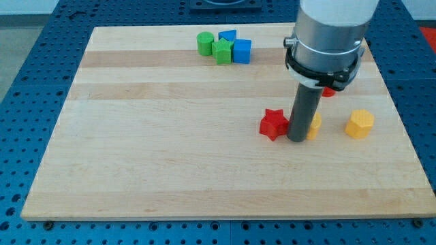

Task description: Move yellow heart closer to the red circle

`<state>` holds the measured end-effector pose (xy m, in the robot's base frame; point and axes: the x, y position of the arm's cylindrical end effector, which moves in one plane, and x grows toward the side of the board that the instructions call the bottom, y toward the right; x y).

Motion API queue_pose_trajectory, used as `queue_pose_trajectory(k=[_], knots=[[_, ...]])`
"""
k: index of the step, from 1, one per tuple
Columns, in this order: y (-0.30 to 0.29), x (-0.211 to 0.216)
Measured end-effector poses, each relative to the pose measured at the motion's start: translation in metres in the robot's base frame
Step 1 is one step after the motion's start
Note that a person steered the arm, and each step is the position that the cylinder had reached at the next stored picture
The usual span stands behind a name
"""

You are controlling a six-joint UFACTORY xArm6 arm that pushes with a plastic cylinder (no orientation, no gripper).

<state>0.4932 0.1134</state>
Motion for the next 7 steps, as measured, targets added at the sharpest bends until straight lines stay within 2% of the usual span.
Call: queue_pose_trajectory(k=[2, 4, 5, 7], knots=[[0.022, 0.022], [0.024, 0.022], [0.027, 0.014], [0.03, -0.03]])
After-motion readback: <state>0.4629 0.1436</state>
